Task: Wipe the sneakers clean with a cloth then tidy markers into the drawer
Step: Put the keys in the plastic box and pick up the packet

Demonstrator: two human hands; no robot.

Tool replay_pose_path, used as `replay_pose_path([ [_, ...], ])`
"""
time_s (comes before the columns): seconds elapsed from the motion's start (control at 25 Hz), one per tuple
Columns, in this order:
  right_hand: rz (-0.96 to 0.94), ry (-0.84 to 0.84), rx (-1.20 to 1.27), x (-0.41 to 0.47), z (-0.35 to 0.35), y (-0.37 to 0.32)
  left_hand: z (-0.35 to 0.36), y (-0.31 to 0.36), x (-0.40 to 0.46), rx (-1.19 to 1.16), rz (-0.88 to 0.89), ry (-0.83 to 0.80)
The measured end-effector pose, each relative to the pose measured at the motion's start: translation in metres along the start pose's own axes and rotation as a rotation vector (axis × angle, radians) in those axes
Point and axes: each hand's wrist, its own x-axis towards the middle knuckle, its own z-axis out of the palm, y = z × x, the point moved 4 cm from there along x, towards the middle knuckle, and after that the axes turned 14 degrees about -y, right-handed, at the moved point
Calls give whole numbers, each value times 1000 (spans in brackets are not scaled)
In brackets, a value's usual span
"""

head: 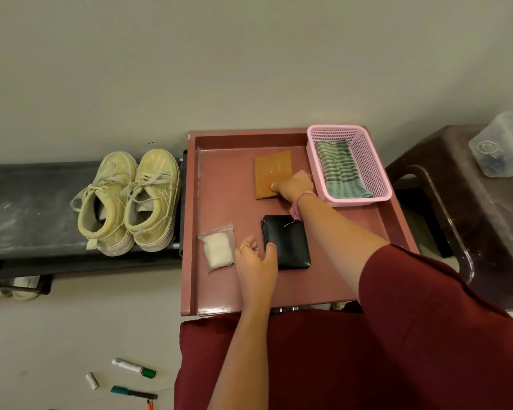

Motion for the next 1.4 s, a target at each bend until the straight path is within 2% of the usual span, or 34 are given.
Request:
replay_pose_path([
  [0.28,-176,-70,629,-55,-32,12,16,4,-4,343,-11,15],
  [0.48,-216,-114,815,-104,-58,48,29,-3,-4,560,-140,19],
  [0.68,-157,-95,855,-131,-65,86,29,-2,1,337,-165,30],
  [0.92,-134,-45,930,-153,-76,117,36,-2,3,196,-146,-87],
  [1.16,-173,-19,989,-189,-105,131,33,6,-28,-297,-104,-153],
  [1.28,-199,-24,1014,-209,-120,134,33,26,-51,-593,-19,-262],
  [1.4,-210,-39,1027,-232,-132,132,42,60,-81,-719,41,-387],
])
